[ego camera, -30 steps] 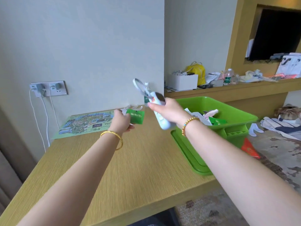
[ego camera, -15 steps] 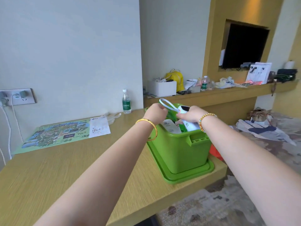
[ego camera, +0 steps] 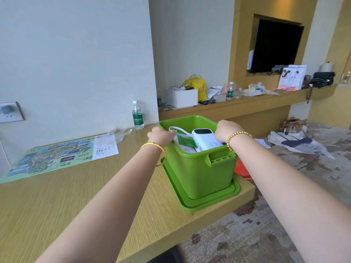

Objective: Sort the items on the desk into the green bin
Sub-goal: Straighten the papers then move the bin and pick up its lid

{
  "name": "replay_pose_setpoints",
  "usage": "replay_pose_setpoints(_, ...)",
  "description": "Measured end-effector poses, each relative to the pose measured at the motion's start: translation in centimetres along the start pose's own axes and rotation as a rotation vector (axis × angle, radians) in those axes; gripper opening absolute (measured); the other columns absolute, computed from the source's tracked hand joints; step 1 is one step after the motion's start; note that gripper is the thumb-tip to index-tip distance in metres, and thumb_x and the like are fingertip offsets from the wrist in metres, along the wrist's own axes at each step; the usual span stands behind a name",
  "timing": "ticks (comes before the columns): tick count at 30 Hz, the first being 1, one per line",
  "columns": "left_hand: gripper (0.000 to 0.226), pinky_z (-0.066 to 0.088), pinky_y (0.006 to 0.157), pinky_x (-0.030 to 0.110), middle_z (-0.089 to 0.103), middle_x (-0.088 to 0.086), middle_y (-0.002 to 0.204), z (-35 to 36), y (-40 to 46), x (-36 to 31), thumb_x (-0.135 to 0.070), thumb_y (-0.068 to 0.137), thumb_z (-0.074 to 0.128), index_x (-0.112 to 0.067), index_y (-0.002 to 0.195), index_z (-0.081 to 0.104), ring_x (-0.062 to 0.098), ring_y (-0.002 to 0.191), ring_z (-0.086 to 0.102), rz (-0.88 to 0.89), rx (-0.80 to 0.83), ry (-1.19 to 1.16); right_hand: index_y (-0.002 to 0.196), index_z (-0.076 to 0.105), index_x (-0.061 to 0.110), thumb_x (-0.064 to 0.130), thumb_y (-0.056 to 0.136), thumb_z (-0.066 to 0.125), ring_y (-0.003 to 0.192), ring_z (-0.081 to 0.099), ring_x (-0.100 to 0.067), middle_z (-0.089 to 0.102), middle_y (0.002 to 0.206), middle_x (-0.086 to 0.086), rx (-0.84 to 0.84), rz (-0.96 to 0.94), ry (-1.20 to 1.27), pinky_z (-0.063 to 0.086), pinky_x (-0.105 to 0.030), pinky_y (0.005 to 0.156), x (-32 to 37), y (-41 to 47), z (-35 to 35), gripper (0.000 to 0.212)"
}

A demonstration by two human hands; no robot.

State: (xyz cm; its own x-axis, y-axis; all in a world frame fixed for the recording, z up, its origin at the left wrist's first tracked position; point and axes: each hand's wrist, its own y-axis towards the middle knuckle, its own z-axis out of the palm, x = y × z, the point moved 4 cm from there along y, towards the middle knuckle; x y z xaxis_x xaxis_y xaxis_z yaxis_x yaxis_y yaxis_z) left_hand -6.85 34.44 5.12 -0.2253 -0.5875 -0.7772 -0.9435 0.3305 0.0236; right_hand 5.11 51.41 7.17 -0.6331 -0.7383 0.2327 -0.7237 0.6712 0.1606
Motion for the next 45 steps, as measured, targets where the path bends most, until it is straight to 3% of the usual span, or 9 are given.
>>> replay_pose_setpoints(4,0.042,0.052,0.085,0.038,0.050,0.010,0.108,0.1,-0.1,1.0,-0.031,0.089,0.052,-0.002,0.120,0.049,0.027,0.099,0.051,-0.012,0.115,-0.235,0.075,0.049,0.003,-0.002,0.081,0.044,0.064,0.049,-0.026,0.045,0.065,-0.006,-0.103,0.020,0.030,0.038,-0.031,0.057,-0.7,0.0,-0.6,0.009)
replay_pose_setpoints(9,0.013,0.050,0.069,0.033,0.052,0.004,0.089,-0.9,-0.9,1.1,-0.017,0.088,0.053,-0.008,0.098,0.053,0.016,0.076,0.050,-0.048,0.084,-0.532,0.113,0.058,0.000,-0.006,0.079,0.043,0.075,0.056,-0.031,0.058,0.085,-0.013,-0.110,0.012,0.042,0.042,-0.032,0.062,-0.1,0.1,-1.0,0.037)
replay_pose_setpoints(15,0.015,0.048,0.074,0.033,0.047,-0.001,0.073,-8.4,-1.9,1.4,-0.019,0.089,0.049,-0.015,0.074,0.050,0.009,0.066,0.046,-0.005,-0.082,-0.699,0.119,0.059,0.004,-0.003,0.081,0.044,0.103,0.059,-0.034,0.061,0.119,-0.016,-0.152,-0.111,0.081,0.048,-0.034,0.082,6.0,0.5,-3.5,0.042)
replay_pose_setpoints(21,0.014,0.052,0.079,0.036,0.047,0.002,0.069,-15.7,-3.9,8.5,-0.012,0.087,0.051,-0.013,0.073,0.048,0.013,0.062,0.047,-0.094,-0.216,-0.620,0.120,0.058,0.003,-0.001,0.084,0.046,0.113,0.057,-0.032,0.059,0.126,-0.015,-0.069,-0.255,0.160,0.047,-0.033,0.094,15.6,-1.8,0.0,0.038)
replay_pose_setpoints(31,0.015,0.049,0.068,0.033,0.045,0.002,0.075,-22.2,-7.6,19.7,-0.019,0.088,0.052,-0.012,0.074,0.050,0.015,0.068,0.047,-0.286,-0.393,-0.634,0.111,0.065,0.007,0.002,0.086,0.050,0.100,0.062,-0.031,0.066,0.115,-0.013,0.099,-0.505,0.165,0.049,-0.027,0.080,28.3,-5.2,6.6,0.030)
replay_pose_setpoints(35,0.033,0.044,0.089,0.038,0.054,0.018,0.113,-24.1,-7.8,22.3,-0.031,0.089,0.045,-0.002,0.100,0.058,0.031,0.105,0.052,-0.338,-0.498,-0.246,0.115,0.063,0.011,0.001,0.085,0.045,0.110,0.056,-0.032,0.061,0.121,-0.014,0.067,-0.472,0.240,0.048,-0.035,0.092,29.2,-6.7,6.5,0.037)
replay_pose_setpoints(39,0.053,0.020,0.113,0.041,0.016,0.023,0.152,-26.8,-7.2,22.0,-0.027,0.089,0.051,-0.004,0.135,0.036,0.032,0.142,0.015,-0.143,-0.730,0.106,0.121,0.054,0.012,0.031,0.095,0.038,0.128,0.034,-0.034,0.043,0.136,-0.015,0.022,-0.539,0.154,0.031,-0.045,0.102,29.7,-11.5,5.8,0.036)
replay_pose_setpoints(42,0.055,0.011,0.116,0.043,0.011,0.016,0.156,-26.5,-5.1,20.7,-0.021,0.088,0.051,-0.012,0.139,0.034,0.027,0.144,0.006,-0.018,-0.581,0.337,0.095,0.061,0.016,0.056,0.092,0.032,0.127,0.035,-0.034,0.052,0.126,-0.014,0.171,-0.707,0.138,0.026,-0.049,0.106,31.6,-16.5,6.3,0.050)
replay_pose_setpoints(45,0.059,0.016,0.116,0.045,0.016,0.017,0.154,-26.6,-3.4,21.1,-0.013,0.086,0.050,-0.013,0.141,0.031,0.029,0.143,0.010,-0.115,-0.415,0.374,0.070,0.052,0.018,0.060,0.088,0.040,0.120,0.041,-0.030,0.059,0.089,-0.006,0.261,-0.774,0.214,0.018,-0.050,0.106,31.9,-18.5,5.8,0.048)
